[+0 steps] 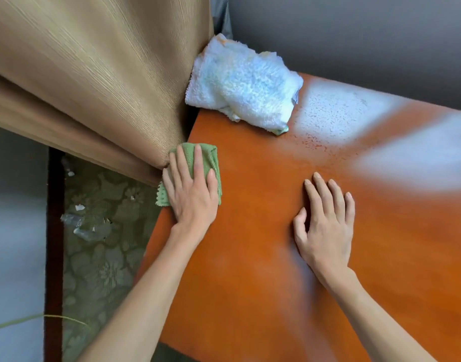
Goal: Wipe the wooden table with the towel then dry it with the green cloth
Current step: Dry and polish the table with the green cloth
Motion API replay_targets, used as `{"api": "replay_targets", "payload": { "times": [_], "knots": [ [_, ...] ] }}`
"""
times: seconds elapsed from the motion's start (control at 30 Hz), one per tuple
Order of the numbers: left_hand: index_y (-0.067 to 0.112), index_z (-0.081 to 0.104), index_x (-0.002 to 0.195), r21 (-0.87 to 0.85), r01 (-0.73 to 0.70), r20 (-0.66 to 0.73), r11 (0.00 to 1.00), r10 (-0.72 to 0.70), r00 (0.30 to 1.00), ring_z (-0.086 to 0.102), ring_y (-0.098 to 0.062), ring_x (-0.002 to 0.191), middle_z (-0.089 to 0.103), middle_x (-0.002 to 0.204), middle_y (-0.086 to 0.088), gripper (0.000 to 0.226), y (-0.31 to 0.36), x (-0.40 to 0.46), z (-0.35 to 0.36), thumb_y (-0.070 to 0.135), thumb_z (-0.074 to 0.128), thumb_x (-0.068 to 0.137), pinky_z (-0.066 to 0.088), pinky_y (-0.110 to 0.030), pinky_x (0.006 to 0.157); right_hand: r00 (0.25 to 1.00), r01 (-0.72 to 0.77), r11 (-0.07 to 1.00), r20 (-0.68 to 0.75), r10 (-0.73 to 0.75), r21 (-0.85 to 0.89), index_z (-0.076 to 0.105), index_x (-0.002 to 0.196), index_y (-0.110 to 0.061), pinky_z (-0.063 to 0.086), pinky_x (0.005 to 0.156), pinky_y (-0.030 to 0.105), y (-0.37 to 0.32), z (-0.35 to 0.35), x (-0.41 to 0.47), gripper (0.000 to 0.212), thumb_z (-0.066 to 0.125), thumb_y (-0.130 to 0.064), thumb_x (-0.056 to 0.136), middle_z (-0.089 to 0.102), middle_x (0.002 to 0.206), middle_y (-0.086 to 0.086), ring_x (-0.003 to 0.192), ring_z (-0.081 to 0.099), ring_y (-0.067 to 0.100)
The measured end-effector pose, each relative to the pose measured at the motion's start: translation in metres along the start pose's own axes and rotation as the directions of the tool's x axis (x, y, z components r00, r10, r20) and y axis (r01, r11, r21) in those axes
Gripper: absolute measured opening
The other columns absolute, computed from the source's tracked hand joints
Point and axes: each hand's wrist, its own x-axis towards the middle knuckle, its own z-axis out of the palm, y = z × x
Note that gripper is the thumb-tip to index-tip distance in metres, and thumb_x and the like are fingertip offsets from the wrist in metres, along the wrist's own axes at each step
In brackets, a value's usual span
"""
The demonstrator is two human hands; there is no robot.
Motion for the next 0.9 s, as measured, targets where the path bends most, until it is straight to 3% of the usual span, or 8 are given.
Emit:
{"api": "replay_targets", "payload": {
  "times": [0.17,0.27,0.4,0.5,0.57,0.67,0.77,0.9],
  "knots": [
    [0.027,0.021,0.159,0.010,-0.383,0.058,0.924,0.382,0.922,0.010,-0.031,0.154,0.015,0.166,-0.010,0.060,0.071,-0.003,0.014,0.044,0.023,0.101,0.007,-0.057,0.122,1.000,-0.019,0.995,-0.015,0.021,0.095,0.051,0.141,-0.014,0.024,0.120,0.050,-0.001,-0.004,0.003,0.050,0.044,-0.021,0.093,0.043,0.154,0.001,0.143,0.038,0.025],
    [0.031,0.027,0.157,0.013,-0.446,0.061,0.895,0.444,0.894,0.017,-0.031,0.152,0.024,0.164,-0.009,0.058,0.101,0.023,0.011,0.046,0.026,0.100,0.009,-0.055,0.122,0.994,-0.066,0.928,-0.055,0.092,0.367,0.055,0.135,-0.005,0.028,0.118,0.050,0.003,-0.009,0.004,0.047,0.046,-0.003,0.089,0.047,0.150,0.008,0.140,0.042,0.028],
    [0.033,0.028,0.156,0.039,-0.285,-0.011,0.958,0.286,0.958,0.017,-0.033,0.151,0.024,0.163,-0.008,0.055,0.088,0.017,0.012,0.045,0.028,0.102,0.011,-0.057,0.121,0.996,-0.072,0.831,0.002,0.085,0.552,0.053,0.136,-0.001,0.027,0.120,0.045,0.035,-0.027,0.002,0.053,0.047,0.011,0.085,0.042,0.152,0.011,0.144,0.036,0.030],
    [0.030,0.023,0.157,-0.008,-0.004,-0.042,1.000,0.003,0.999,0.012,-0.035,0.152,0.018,0.166,-0.011,0.057,0.092,-0.024,0.020,0.045,0.027,0.102,0.010,-0.061,0.120,0.987,-0.154,0.907,0.010,0.163,0.393,0.049,0.141,-0.005,0.025,0.119,0.051,0.091,-0.047,0.004,0.054,0.049,0.002,0.087,0.042,0.153,0.010,0.144,0.033,0.032],
    [0.028,0.025,0.157,-0.011,0.010,-0.042,1.000,-0.011,0.999,0.013,-0.037,0.152,0.019,0.165,-0.012,0.057,0.112,-0.060,0.026,0.043,0.027,0.102,0.011,-0.062,0.119,0.966,-0.253,0.936,0.010,0.258,0.246,0.046,0.144,-0.008,0.018,0.121,0.053,0.134,-0.057,0.004,0.054,0.047,-0.009,0.090,0.040,0.155,0.009,0.146,0.029,0.033],
    [0.027,0.032,0.155,0.001,-0.173,-0.021,0.985,0.173,0.985,0.022,-0.040,0.149,0.026,0.163,-0.014,0.059,0.161,-0.115,0.038,0.041,0.032,0.099,0.017,-0.063,0.118,0.937,-0.349,0.928,0.019,0.349,0.132,0.043,0.147,-0.009,0.014,0.120,0.053,0.189,-0.065,0.004,0.055,0.042,-0.018,0.093,0.037,0.157,0.010,0.147,0.026,0.035],
    [0.029,0.034,0.154,0.018,-0.389,0.037,0.921,0.388,0.921,0.023,-0.040,0.149,0.027,0.163,-0.014,0.060,0.222,-0.158,0.053,0.044,0.039,0.096,0.018,-0.065,0.117,0.946,-0.323,0.939,0.011,0.324,0.116,0.043,0.147,-0.010,0.013,0.121,0.052,0.203,-0.064,0.002,0.053,0.040,-0.019,0.095,0.035,0.158,0.011,0.146,0.027,0.036],
    [0.032,0.037,0.153,-0.024,-0.601,0.081,0.799,0.600,0.796,0.027,-0.036,0.148,0.029,0.162,-0.010,0.062,0.291,-0.156,0.058,0.047,0.045,0.093,0.020,-0.063,0.117,0.937,-0.321,0.913,-0.059,0.345,0.252,0.046,0.144,-0.006,0.012,0.122,0.049,0.204,-0.060,0.000,0.051,0.039,-0.007,0.093,0.038,0.156,0.014,0.145,0.032,0.033]
  ]
}}
